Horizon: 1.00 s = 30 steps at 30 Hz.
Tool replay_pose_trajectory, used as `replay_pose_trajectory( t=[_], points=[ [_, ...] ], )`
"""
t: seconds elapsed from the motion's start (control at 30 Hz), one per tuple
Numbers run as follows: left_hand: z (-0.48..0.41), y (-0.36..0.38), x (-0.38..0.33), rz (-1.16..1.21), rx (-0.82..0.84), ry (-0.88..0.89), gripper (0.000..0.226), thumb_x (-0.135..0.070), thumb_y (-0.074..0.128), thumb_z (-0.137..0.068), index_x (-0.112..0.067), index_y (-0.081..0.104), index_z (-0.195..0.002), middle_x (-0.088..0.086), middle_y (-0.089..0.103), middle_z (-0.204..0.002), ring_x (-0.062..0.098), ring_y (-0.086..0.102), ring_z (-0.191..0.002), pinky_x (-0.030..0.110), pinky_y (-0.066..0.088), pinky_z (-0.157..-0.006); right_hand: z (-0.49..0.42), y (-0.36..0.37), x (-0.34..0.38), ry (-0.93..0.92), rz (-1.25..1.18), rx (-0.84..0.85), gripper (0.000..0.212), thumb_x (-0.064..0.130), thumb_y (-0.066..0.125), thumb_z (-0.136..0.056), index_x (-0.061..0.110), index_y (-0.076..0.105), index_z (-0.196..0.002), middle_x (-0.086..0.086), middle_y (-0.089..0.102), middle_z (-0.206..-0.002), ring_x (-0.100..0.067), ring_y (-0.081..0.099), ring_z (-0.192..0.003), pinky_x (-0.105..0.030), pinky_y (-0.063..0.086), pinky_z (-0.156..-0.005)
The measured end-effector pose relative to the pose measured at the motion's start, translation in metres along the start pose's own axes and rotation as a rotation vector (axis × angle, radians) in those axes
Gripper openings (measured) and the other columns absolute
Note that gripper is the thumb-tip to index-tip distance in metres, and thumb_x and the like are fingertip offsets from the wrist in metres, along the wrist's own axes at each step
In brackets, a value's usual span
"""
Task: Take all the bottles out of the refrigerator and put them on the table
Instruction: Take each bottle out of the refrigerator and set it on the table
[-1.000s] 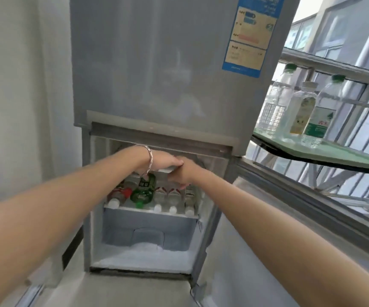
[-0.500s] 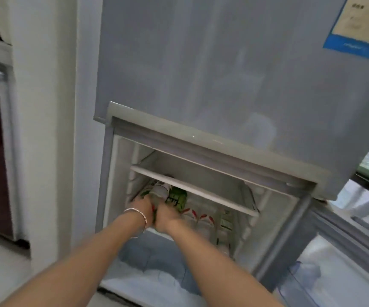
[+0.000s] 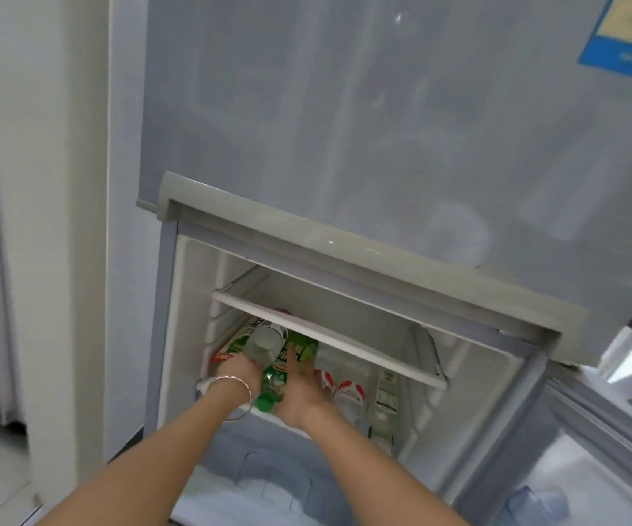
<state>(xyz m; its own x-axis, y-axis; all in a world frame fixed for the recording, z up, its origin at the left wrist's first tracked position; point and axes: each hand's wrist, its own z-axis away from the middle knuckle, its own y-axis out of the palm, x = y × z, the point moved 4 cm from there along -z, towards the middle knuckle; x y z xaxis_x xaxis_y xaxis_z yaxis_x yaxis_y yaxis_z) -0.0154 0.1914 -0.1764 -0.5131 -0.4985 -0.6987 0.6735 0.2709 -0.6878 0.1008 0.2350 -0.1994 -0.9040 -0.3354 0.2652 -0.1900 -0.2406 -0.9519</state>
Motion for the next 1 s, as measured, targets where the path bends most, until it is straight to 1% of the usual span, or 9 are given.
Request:
replay_pose_trajectory(
  t=[0.27,0.4,0.5,0.6,0.63,0.67,0.77,0.9,1.0],
  points=[
    [0.052,-0.077,-0.009,-0.150,-0.219,0.136,0.033,-0.022,0.046,-0.093,0.002,0.067,-0.095,0.020,0.070,-0.103,0.031,0.062,-0.083,0.032,0.047,-0.068,0.056,-0.027,0.016,-0.008,-0.022,-0.031,0.113,0.016,0.070,-0.082,0.027,-0.017,-0.153,-0.010,-0.010,-0.164,-0.034,0.017,-0.149,-0.047,0.030,-0.116],
    [0.090,-0.126,-0.025,-0.301,-0.290,0.314,0.037,-0.031,0.043,-0.093,-0.002,0.066,-0.098,0.018,0.070,-0.102,0.033,0.066,-0.092,0.033,0.051,-0.073,0.091,-0.043,0.032,-0.001,-0.096,-0.041,0.121,0.018,0.077,-0.079,0.026,-0.018,-0.153,-0.009,-0.009,-0.165,-0.032,0.014,-0.150,-0.047,0.026,-0.118],
    [0.130,-0.148,-0.047,-0.362,-0.298,0.451,0.037,-0.036,0.042,-0.093,-0.007,0.062,-0.081,0.017,0.069,-0.093,0.031,0.060,-0.077,0.031,0.049,-0.067,0.121,-0.062,0.044,0.025,-0.211,-0.018,0.125,0.024,0.083,-0.072,0.024,-0.011,-0.155,-0.006,0.009,-0.164,-0.033,0.024,-0.147,-0.045,0.030,-0.117],
    [0.177,-0.159,-0.076,-0.366,-0.307,0.583,0.032,-0.038,0.044,-0.088,-0.010,0.055,-0.077,0.017,0.067,-0.090,0.033,0.061,-0.081,0.032,0.046,-0.069,0.155,-0.083,0.051,0.036,-0.239,0.079,0.115,0.029,0.091,-0.052,0.017,0.028,-0.148,-0.009,0.049,-0.143,-0.030,0.054,-0.121,-0.042,0.055,-0.087],
    [0.192,-0.162,-0.086,-0.355,-0.312,0.627,0.032,-0.038,0.045,-0.086,-0.010,0.056,-0.077,0.018,0.067,-0.092,0.034,0.062,-0.085,0.033,0.048,-0.071,0.165,-0.091,0.050,0.055,-0.272,0.084,0.113,0.031,0.091,-0.044,0.015,0.036,-0.142,-0.009,0.054,-0.138,-0.030,0.057,-0.118,-0.044,0.057,-0.085],
    [0.209,-0.164,-0.100,-0.345,-0.321,0.690,0.031,-0.039,0.045,-0.085,-0.010,0.056,-0.078,0.019,0.067,-0.094,0.035,0.063,-0.087,0.034,0.049,-0.072,0.179,-0.102,0.043,0.076,-0.324,0.064,0.109,0.028,0.091,-0.043,0.015,0.041,-0.139,-0.008,0.056,-0.137,-0.031,0.057,-0.121,-0.046,0.055,-0.091],
    [0.247,-0.175,-0.130,-0.303,-0.387,0.839,0.032,-0.040,0.043,-0.086,-0.011,0.054,-0.080,0.016,0.066,-0.087,0.034,0.057,-0.076,0.033,0.045,-0.067,0.225,-0.141,0.042,0.054,-0.472,0.011,0.079,0.006,0.083,-0.071,0.013,0.046,-0.140,-0.008,0.054,-0.142,-0.028,0.050,-0.131,-0.040,0.044,-0.105],
    [0.288,-0.189,-0.173,-0.120,-0.415,0.996,0.036,-0.047,0.043,-0.086,-0.014,0.058,-0.088,0.010,0.065,-0.083,0.032,0.057,-0.075,0.034,0.045,-0.067,0.282,-0.197,0.028,0.016,-0.629,-0.053,0.069,0.004,0.079,-0.075,0.013,0.049,-0.137,-0.008,0.057,-0.140,-0.027,0.052,-0.128,-0.034,0.046,-0.099],
    [0.316,-0.197,-0.210,0.130,-0.255,1.163,0.043,-0.053,0.050,-0.086,-0.020,0.058,-0.113,0.005,0.068,-0.096,0.028,0.063,-0.088,0.038,0.051,-0.079,0.315,-0.234,0.008,0.002,-0.731,-0.159,0.057,0.002,0.079,-0.074,0.010,0.056,-0.126,-0.004,0.066,-0.123,-0.020,0.062,-0.111,-0.035,0.051,-0.097]
  ],
)
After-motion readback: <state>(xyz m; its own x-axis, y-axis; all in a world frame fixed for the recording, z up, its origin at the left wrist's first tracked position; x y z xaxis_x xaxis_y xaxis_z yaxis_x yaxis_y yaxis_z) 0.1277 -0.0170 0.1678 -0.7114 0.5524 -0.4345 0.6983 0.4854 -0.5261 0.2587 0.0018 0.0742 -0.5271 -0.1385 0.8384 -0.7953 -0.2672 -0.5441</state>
